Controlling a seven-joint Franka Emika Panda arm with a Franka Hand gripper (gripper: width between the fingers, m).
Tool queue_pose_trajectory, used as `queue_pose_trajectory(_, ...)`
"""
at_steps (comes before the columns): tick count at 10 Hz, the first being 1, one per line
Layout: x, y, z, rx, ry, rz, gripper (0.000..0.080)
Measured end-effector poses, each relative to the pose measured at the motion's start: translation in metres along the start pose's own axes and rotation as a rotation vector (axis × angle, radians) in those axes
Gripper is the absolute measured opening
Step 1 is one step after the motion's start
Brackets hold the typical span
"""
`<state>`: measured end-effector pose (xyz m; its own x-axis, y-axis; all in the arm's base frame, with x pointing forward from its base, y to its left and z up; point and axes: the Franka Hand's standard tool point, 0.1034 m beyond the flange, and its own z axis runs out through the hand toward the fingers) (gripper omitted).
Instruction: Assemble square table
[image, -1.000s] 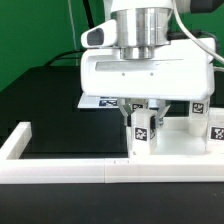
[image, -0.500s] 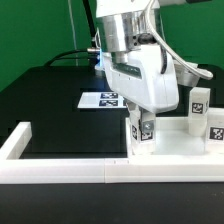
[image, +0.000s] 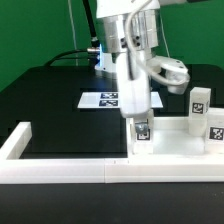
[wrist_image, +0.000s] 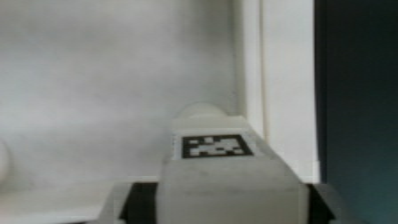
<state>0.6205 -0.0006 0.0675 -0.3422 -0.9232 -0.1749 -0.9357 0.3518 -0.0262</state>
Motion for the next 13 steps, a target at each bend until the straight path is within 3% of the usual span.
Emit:
queue_pose_trajectory(5,0.003,0.002,-0.001,0.006,0.006,0.223,0.0307)
queue_pose_trajectory(6,0.003,0.002,-0.001,0.005,0.006,0.22,0.0441)
queue_pose_trajectory(7,0.003,0.002,0.0,0.005,0.006,0.22,0.0441)
queue_pose_trajectory(8,0.0,0.003,-0.001,0.005,0.005,0.217,0.0569)
queue_pose_trajectory(9,-0.01,0.008,-0.009,0.005,-0.006,0.2,0.0569)
queue_pose_trajectory(10,-0.018,0.01,-0.029,0.014,-0.029,0.189,0.0634)
queue_pose_trajectory(11,-0.023,0.007,-0.05,0.029,-0.054,0.19,0.0645)
queue_pose_trajectory(13,-0.032,0.007,-0.067,0.02,-0.077,0.183,0.0648)
